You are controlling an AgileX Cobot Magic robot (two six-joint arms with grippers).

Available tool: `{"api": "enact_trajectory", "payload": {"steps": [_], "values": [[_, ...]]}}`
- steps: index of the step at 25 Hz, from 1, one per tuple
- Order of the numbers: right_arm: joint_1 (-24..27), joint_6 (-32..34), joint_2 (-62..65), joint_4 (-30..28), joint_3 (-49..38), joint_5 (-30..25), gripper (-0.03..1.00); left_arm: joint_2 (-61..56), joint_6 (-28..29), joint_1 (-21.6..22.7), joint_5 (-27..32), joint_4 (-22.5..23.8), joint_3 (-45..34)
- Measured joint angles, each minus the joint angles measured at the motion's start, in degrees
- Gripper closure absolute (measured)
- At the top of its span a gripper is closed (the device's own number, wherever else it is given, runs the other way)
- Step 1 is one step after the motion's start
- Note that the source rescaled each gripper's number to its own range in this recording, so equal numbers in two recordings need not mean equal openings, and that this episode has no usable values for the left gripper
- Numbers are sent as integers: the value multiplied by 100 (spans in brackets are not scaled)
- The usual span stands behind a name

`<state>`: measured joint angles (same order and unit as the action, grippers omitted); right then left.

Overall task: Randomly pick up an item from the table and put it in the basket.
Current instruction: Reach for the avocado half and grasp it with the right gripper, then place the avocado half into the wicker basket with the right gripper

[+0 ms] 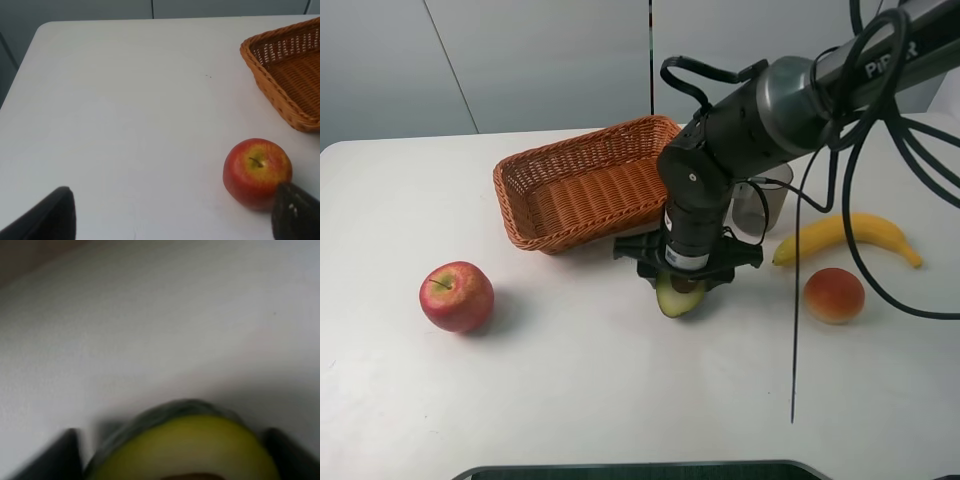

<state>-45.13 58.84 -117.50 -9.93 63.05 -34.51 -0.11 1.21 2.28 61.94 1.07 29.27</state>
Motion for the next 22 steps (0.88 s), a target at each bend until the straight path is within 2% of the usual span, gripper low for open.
{"api": "enact_trajectory", "payload": {"steps": [16, 22], "values": [[26, -192, 0, -19, 9, -103, 96, 0, 0, 0, 0, 0, 0], [26, -640, 282, 22, 9, -499, 96, 0, 0, 0, 0, 0, 0]]}}
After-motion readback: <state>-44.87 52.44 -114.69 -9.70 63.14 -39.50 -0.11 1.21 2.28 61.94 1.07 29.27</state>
